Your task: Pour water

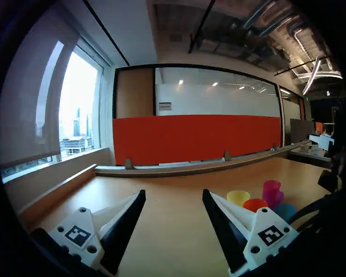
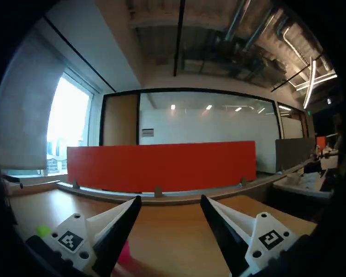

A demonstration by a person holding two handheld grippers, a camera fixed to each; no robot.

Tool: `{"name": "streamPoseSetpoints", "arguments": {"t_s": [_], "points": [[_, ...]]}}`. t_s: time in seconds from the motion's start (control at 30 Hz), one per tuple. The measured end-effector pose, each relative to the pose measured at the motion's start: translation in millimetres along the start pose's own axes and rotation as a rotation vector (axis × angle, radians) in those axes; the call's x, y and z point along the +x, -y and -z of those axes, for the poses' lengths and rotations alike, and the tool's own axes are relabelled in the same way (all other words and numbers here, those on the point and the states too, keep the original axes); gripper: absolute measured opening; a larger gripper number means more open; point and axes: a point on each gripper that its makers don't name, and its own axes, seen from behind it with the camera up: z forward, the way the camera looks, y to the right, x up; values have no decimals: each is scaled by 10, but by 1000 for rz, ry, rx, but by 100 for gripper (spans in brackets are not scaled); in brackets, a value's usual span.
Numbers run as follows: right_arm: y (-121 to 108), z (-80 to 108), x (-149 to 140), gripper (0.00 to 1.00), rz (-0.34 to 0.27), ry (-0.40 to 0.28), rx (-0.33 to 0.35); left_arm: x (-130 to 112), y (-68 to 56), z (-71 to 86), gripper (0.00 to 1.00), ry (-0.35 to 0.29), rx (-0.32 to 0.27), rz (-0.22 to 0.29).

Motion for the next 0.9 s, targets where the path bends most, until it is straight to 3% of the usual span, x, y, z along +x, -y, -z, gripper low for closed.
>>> {"name": "streamPoseSetpoints", "arguments": {"t_s": [0.4, 0.6, 0.9], "points": [[-137, 5, -111, 99, -6, 31, -13, 65, 50, 51, 91, -34, 40, 28], [-158, 7, -103, 99, -7, 26, -17, 41, 18, 50, 91, -46, 44, 38], [-114, -15, -112, 99, 13, 35, -15, -50, -40, 43, 91, -47, 58, 7]]}}
